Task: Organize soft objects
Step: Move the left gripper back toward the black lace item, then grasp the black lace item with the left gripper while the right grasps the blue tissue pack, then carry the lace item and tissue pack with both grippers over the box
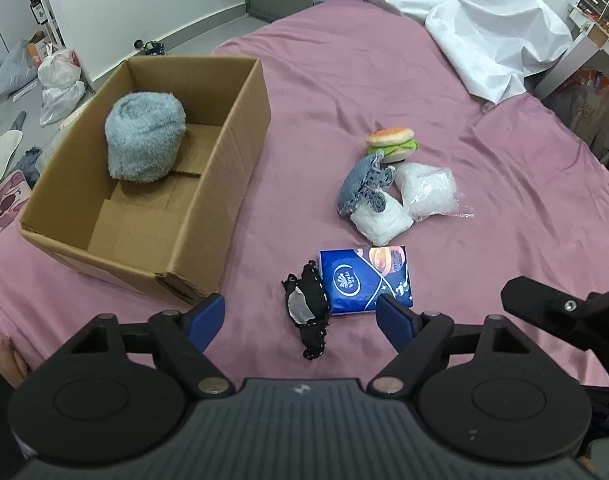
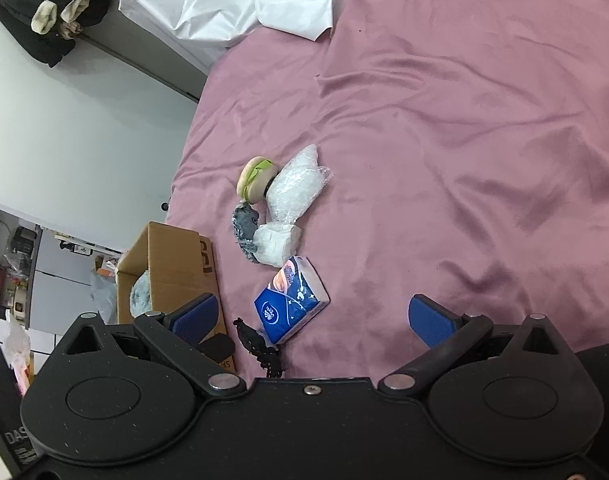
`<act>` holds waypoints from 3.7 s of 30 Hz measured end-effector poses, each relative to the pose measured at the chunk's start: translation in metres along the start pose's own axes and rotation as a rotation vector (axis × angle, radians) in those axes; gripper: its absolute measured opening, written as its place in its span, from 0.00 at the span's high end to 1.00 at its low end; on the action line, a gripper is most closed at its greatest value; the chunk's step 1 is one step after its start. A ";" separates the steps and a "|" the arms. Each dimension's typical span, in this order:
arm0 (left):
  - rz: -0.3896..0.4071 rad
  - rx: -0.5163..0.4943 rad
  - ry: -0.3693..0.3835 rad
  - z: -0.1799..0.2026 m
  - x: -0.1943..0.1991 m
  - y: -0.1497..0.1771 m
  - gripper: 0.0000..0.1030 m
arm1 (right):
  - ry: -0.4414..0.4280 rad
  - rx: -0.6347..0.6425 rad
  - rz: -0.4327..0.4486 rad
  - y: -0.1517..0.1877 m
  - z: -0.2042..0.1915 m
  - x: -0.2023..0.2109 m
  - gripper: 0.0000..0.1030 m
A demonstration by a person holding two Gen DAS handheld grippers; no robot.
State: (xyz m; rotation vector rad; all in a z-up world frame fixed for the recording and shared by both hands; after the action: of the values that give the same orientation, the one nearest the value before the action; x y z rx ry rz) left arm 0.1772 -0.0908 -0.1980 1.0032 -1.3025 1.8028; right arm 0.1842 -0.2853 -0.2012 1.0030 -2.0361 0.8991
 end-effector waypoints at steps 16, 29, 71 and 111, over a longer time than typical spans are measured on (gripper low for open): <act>-0.037 0.066 -0.029 -0.005 -0.040 0.005 0.41 | -0.039 -0.028 -0.100 -0.001 -0.003 -0.033 0.13; -0.040 0.119 0.027 -0.010 -0.050 0.006 0.81 | -0.031 -0.045 -0.183 0.001 -0.011 -0.066 0.35; 0.058 0.178 0.156 -0.048 0.018 -0.012 0.81 | -0.005 0.008 -0.109 0.006 -0.032 -0.063 0.77; 0.188 0.179 0.178 -0.102 0.084 -0.051 0.81 | 0.026 0.145 0.179 0.000 -0.108 0.025 0.78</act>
State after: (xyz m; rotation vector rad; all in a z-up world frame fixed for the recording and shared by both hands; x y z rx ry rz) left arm 0.1629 0.0279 -0.1221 0.8113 -1.1746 2.1303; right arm 0.2017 -0.2076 -0.1243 0.8898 -2.0864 1.1620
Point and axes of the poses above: each gripper's, at about its wrist camera, not at the fingertips, and x roughly against the way its jaws point, z to its right, y to its underside, the point moved 7 cm from there along -x, roughly the way its jaws point, and after that the axes turned 9 degrees about y, right-handed, at the moved point
